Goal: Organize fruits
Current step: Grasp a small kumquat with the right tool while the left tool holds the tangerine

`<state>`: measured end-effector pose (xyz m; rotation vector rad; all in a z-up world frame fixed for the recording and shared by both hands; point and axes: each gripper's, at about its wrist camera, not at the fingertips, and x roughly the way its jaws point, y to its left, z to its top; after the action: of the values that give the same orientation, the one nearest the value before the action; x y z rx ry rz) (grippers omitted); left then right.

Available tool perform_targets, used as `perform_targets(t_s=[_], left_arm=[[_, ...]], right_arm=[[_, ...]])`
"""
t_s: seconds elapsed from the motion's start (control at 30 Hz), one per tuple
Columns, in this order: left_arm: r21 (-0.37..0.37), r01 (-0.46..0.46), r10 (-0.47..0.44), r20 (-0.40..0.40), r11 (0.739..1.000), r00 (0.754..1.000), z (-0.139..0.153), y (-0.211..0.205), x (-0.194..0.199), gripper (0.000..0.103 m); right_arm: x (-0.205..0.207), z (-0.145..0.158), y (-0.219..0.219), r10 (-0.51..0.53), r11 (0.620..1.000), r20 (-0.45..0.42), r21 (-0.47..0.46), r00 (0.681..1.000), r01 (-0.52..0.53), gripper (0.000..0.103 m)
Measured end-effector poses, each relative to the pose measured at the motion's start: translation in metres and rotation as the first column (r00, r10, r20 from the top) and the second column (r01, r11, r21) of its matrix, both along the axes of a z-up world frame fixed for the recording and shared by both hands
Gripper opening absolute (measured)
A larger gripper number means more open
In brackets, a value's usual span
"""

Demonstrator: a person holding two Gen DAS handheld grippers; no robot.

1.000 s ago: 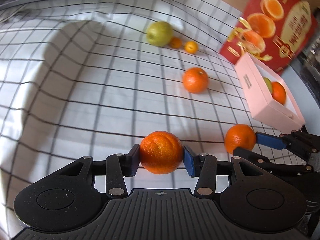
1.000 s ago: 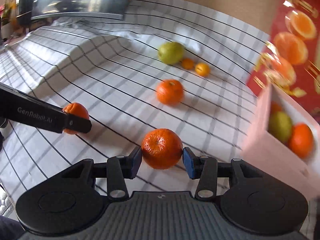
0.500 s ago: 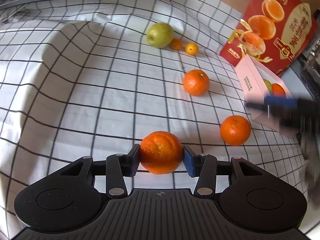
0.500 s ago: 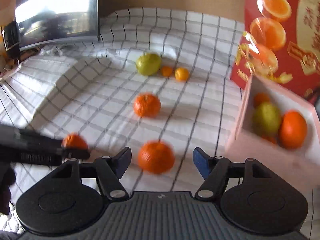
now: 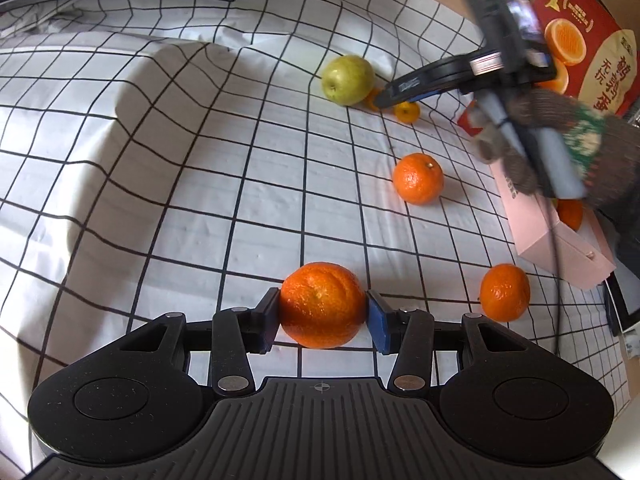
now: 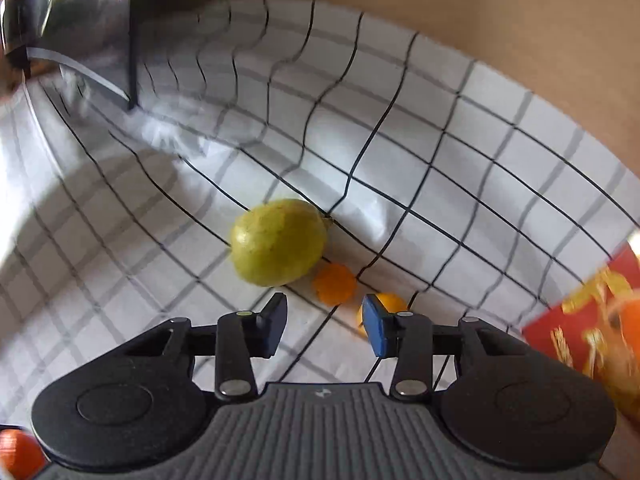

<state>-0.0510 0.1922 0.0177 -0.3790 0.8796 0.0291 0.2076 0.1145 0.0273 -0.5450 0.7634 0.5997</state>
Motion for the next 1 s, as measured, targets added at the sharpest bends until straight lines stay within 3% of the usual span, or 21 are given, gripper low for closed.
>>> perform_targets(t_s=[0.27, 0.47, 0.6, 0.73, 0.83, 0.9, 1.0], left_arm=[[0.019, -0.011, 0.011, -0.008, 1.0, 1.0, 0.0, -0.005, 0.001, 0.05], [0.017, -0.011, 0.011, -0.011, 1.0, 1.0, 0.0, -0.005, -0.003, 0.05], [0.023, -0.009, 0.009, -0.011, 1.0, 1.0, 0.001, -0.006, -0.001, 0.05], [0.028, -0.012, 0.012, -0.008, 1.0, 1.0, 0.001, -0.008, 0.001, 0.05], [0.048, -0.009, 0.009, -0.012, 0.999, 1.0, 0.001, -0.011, 0.005, 0.05], [0.057, -0.005, 0.006, -0.007, 0.998, 1.0, 0.0, -0.013, 0.005, 0.05], [0.051, -0.006, 0.006, -0.002, 0.999, 1.0, 0.0, -0.012, 0.005, 0.05]], right_arm=[[0.005, -0.019, 0.028, 0.082, 0.989, 0.095, -0.133, 0.992, -0.069, 0.041], [-0.022, -0.016, 0.028, 0.131, 0.981, 0.078, -0.154, 0.988, -0.118, 0.027], [-0.032, -0.009, 0.004, 0.08, 0.993, -0.051, -0.088, 0.996, -0.084, 0.011], [-0.042, 0.006, -0.039, 0.031, 0.998, -0.135, 0.053, 0.99, -0.024, 0.011], [-0.041, 0.02, -0.065, -0.037, 0.992, -0.108, 0.113, 0.993, 0.049, 0.018], [-0.036, 0.024, -0.074, -0.086, 0.986, -0.088, 0.132, 0.992, 0.098, 0.04], [-0.025, 0.026, -0.08, -0.144, 0.973, -0.099, 0.169, 0.985, 0.159, 0.048]])
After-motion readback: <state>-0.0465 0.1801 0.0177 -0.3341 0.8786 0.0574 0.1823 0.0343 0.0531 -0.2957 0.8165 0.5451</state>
